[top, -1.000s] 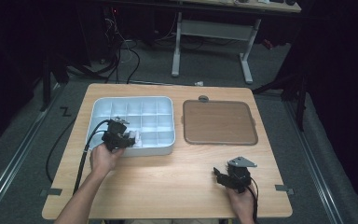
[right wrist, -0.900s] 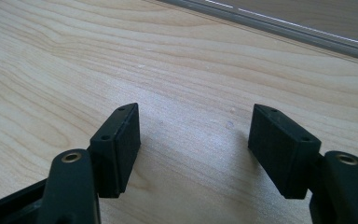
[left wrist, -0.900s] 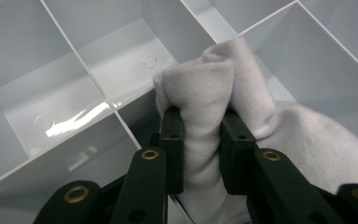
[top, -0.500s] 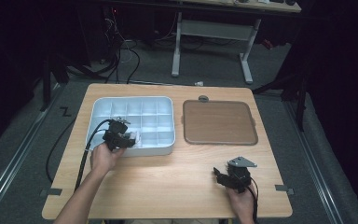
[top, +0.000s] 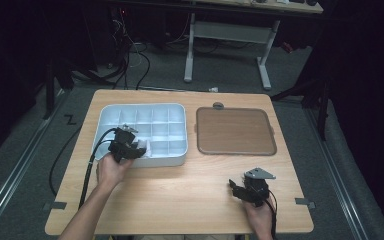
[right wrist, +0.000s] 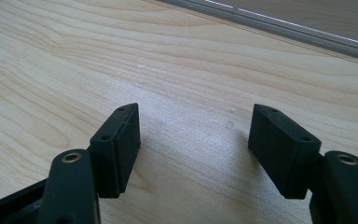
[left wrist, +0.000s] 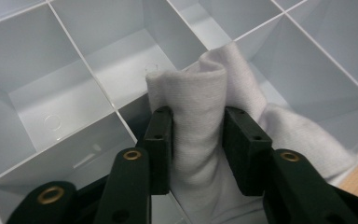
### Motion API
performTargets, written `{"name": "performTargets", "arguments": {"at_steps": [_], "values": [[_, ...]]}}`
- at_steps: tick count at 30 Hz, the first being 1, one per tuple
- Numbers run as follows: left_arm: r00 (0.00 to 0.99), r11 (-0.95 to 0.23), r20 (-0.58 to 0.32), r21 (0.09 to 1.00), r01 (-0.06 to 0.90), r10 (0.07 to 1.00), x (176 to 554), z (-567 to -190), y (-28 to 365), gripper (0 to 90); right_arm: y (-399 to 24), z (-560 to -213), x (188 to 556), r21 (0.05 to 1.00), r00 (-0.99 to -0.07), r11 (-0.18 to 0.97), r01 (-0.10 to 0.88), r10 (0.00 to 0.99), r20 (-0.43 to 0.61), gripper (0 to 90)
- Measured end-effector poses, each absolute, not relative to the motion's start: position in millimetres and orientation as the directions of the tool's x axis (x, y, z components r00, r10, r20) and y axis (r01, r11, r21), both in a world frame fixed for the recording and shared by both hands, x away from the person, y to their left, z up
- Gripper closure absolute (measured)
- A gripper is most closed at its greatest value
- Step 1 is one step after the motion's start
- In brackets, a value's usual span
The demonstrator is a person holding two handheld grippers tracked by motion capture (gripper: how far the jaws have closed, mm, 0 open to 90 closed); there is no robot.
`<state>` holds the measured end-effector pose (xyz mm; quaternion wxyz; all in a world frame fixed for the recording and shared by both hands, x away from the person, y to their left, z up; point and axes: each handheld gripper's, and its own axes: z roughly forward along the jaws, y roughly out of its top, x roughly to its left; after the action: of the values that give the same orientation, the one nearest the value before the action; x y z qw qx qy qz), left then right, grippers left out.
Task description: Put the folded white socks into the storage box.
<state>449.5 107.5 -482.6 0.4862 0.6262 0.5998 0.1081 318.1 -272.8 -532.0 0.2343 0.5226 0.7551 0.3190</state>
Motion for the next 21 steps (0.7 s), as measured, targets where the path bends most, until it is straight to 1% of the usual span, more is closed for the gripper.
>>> {"name": "performTargets", "arguments": {"at_steps": [4, 9, 14, 17, 21], "values": [[0.254, 0.219, -0.468, 0.741, 0.635, 0.847, 447.6, -476.5, 110.3, 55.3, -272.9, -532.0, 318.1, 0.727, -0.345, 0.251, 0.640, 0.939, -0.021, 34.3], [0.269, 0.251, -0.497, 0.749, 0.614, 0.825, 442.5, -466.2, 111.5, 50.4, -272.7, -531.9, 318.0, 0.726, -0.342, 0.248, 0.641, 0.940, -0.018, 34.3], [0.279, 0.237, -0.488, 0.753, 0.614, 0.827, 440.2, -465.5, 105.2, 44.5, -272.8, -531.9, 318.0, 0.726, -0.342, 0.248, 0.641, 0.939, -0.019, 34.3], [0.277, 0.219, -0.465, 0.761, 0.611, 0.841, 440.8, -467.5, 101.4, 44.0, -272.9, -532.0, 318.2, 0.727, -0.345, 0.251, 0.640, 0.939, -0.021, 34.3], [0.278, 0.174, -0.414, 0.774, 0.608, 0.867, 441.5, -471.9, 96.6, 49.2, -272.8, -532.0, 318.1, 0.727, -0.344, 0.250, 0.640, 0.939, -0.021, 34.3]]}}
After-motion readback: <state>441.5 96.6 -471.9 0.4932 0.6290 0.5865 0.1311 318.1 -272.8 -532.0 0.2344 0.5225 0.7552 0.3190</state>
